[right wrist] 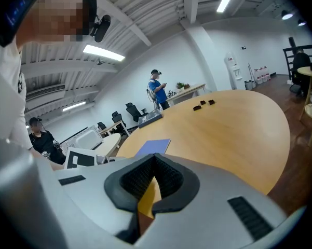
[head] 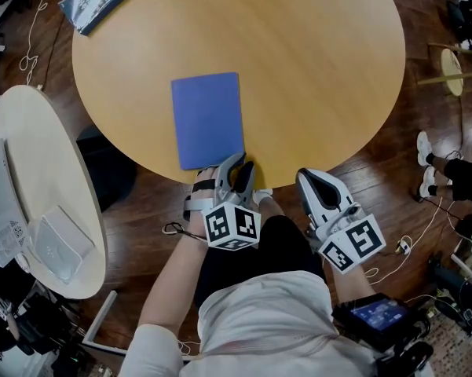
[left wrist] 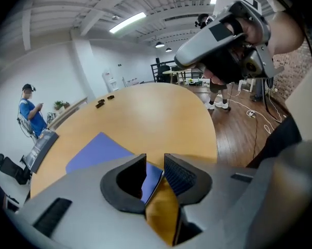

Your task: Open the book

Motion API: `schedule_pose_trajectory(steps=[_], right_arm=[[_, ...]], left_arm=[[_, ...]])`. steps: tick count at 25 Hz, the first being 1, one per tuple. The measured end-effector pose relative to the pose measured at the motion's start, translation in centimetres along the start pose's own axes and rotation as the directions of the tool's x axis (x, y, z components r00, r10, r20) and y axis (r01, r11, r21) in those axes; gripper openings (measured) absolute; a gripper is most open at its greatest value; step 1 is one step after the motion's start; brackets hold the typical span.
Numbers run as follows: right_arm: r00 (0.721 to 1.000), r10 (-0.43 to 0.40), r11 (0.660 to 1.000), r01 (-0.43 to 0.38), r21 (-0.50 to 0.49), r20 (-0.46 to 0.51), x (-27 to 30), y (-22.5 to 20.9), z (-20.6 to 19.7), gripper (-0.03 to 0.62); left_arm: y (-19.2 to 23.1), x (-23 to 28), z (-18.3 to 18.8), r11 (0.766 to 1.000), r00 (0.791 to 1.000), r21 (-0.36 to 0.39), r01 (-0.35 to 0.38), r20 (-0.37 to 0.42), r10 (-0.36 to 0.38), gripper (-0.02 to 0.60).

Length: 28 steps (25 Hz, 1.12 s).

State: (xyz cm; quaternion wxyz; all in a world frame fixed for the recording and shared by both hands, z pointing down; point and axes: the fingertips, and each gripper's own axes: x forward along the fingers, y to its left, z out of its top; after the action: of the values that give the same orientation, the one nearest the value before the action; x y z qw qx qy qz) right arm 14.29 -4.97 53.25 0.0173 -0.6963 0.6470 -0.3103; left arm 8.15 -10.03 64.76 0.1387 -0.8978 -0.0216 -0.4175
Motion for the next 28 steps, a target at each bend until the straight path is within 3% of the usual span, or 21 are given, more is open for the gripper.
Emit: schedule_pose_trajectory(steps=[5, 13, 17, 23, 26, 28], right_arm=[[1.0, 0.002, 1.0, -0.002, 0.002, -0.006, -0.1, -0.1, -0.1, -0.003], [1.0, 0.002, 1.0, -0.002, 0.002, -0.009, 0.0, -0.3, 0.1, -0.003], [1.0, 0.005, 1.0, -0.004, 0.006, -0.013, 0.1, -0.2, -0.1, -0.003], [1.0, 0.029, 0.999, -0.028, 0.037, -0.012, 0.5, 0.3, 0.1, -0.003], [0.999, 0.03, 0.999, -0.03, 0.033, -0.014, 0.7, 0.4, 0.4, -0.003], [0.999, 0.034, 0.999, -0.034, 0.031, -0.013, 1.0, 0.2, 0.8, -0.003]], left_arm=[[0.0, 0.3, -0.5, 1.0, 1.0, 0.023, -0.007, -0.029, 0.007, 0.1], [0.5, 0.3, -0.5, 0.999, 1.0, -0.042, -0.013, -0.018, 0.013, 0.098], [0.6, 0.2, -0.2, 0.996, 1.0, -0.089, -0.014, 0.005, 0.014, 0.021], [1.0, -0.4, 1.3, 0.991, 0.998, -0.13, -0.003, 0.058, 0.011, 0.012], [1.8, -1.4, 2.7, 0.975, 0.992, -0.222, 0.02, 0.123, 0.007, 0.012], [2.9, -2.2, 3.9, 0.943, 0.983, -0.329, 0.049, 0.181, 0.012, 0.012]])
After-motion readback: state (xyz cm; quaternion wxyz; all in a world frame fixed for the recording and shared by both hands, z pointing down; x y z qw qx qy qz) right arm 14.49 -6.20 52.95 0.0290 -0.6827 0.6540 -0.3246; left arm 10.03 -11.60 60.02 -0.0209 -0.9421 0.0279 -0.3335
